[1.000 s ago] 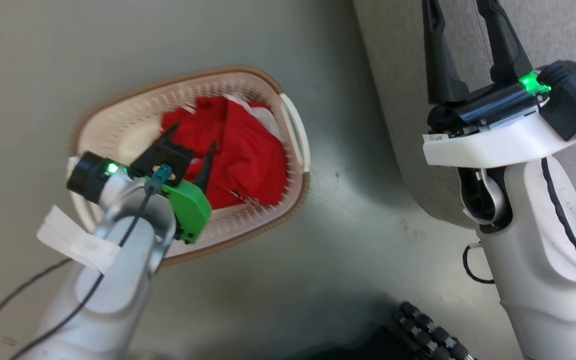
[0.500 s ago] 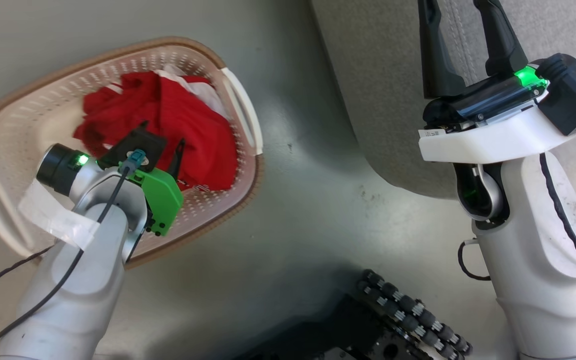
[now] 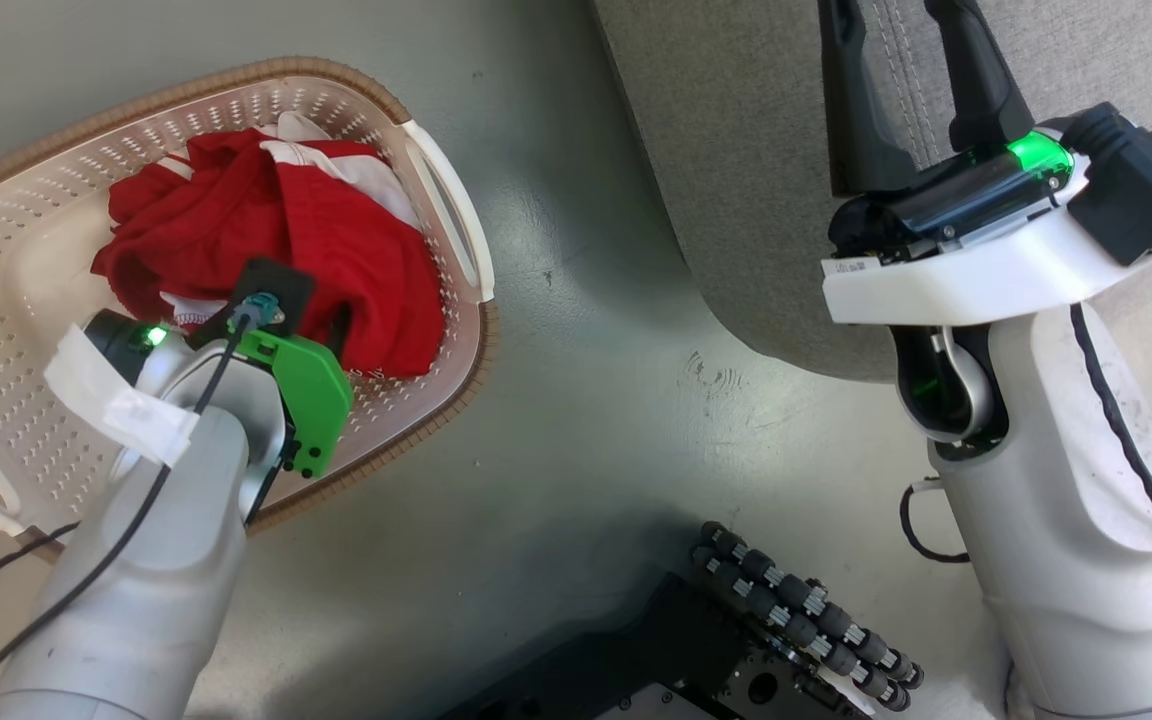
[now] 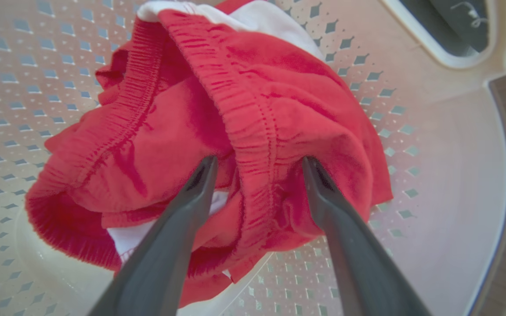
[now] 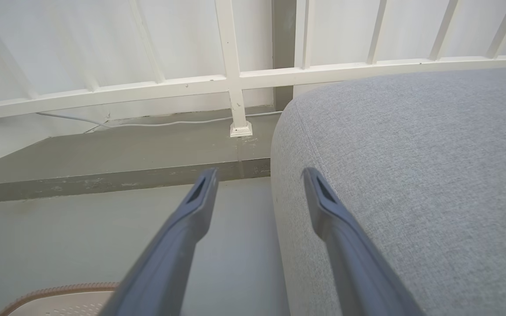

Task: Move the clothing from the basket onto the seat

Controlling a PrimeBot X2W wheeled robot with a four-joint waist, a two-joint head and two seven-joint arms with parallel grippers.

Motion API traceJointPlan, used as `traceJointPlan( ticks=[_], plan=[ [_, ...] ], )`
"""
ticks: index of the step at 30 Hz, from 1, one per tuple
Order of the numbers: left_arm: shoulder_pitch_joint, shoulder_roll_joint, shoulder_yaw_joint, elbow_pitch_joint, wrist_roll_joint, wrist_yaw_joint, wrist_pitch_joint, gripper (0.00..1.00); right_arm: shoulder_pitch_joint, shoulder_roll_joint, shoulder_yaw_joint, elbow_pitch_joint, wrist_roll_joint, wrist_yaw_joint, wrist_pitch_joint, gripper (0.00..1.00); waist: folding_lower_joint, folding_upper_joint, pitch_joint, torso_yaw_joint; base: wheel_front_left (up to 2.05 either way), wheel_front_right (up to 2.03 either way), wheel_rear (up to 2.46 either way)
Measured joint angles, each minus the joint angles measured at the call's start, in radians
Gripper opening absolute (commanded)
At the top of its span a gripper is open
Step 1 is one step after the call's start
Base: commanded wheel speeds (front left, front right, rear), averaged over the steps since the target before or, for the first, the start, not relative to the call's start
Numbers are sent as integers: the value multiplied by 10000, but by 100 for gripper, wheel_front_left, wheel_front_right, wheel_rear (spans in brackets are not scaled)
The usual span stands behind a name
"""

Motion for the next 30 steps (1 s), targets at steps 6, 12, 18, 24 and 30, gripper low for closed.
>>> traceJointPlan(
  ticks=[6, 12, 18, 24, 30],
  plan=[
    [-299, -38, -2, 360, -104, -21, 134, 0, -96, 6, 31, -6, 33, -79, 0, 100, 0, 0, -17, 2, 0, 0, 0],
    [-375, -213, -23, 652, -211, -25, -8, 0, -98, 6, 27, 29, 15, -82, 0, 100, 0, 0, -136, 73, 0, 0, 0],
    [-383, -359, -136, 897, -251, -27, -334, 0, -98, 4, 21, 165, -113, -82, 0, 100, 0, 0, -410, 259, 0, 0, 0],
    [-372, -646, -205, 957, -571, -29, -951, 0, -87, 4, -151, 435, -769, -79, 0, 100, 0, 0, -893, 594, 0, 0, 0],
    [-221, -817, -88, 957, -909, -31, -1542, 0, 34, -38, -370, 754, -1074, -69, 0, 100, 0, 0, -1384, 1040, 0, 0, 0]
  ],
)
